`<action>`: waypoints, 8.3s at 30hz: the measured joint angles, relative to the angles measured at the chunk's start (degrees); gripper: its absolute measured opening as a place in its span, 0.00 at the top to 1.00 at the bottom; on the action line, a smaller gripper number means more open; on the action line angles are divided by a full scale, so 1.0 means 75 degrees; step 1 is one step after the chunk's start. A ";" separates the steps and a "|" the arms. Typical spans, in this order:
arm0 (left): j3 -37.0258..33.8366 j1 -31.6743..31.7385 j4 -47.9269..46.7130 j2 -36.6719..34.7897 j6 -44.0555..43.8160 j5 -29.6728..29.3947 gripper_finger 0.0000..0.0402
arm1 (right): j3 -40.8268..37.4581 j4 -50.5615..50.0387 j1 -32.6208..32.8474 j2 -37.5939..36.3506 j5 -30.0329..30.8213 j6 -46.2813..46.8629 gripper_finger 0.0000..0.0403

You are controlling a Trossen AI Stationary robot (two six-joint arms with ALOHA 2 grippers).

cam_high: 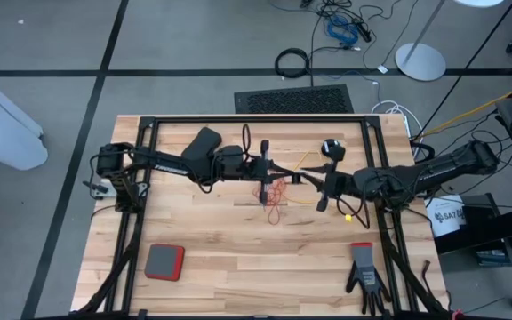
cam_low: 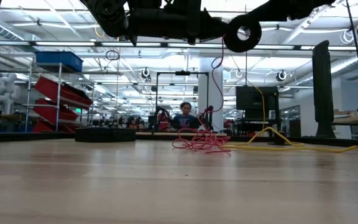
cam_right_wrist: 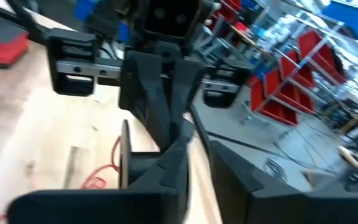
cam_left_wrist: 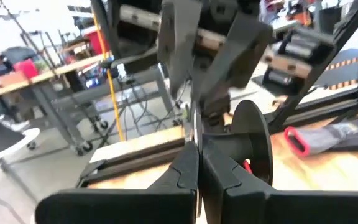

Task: Coil cords
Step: Coil the red wire on the spool

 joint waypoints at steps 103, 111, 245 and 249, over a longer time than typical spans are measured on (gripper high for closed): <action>-0.0012 -0.0036 -0.0002 -0.0513 -0.0025 -0.0911 1.00 | -0.1286 0.6056 -0.1132 0.4305 -0.2567 0.2644 0.80; -0.0012 -0.0036 -0.0009 -0.0513 -0.0055 -0.0914 1.00 | -0.1288 0.6239 -0.1309 0.4517 -0.2541 0.2617 0.94; -0.0012 0.0587 -0.0752 -0.0504 -0.0076 -0.2422 1.00 | 0.0720 0.3652 -0.1131 0.4737 0.0462 0.1746 1.00; -0.0012 0.0589 -0.0389 -0.0504 -0.0249 -0.2600 1.00 | 0.0720 0.3916 -0.1134 0.4759 0.0462 0.1488 1.00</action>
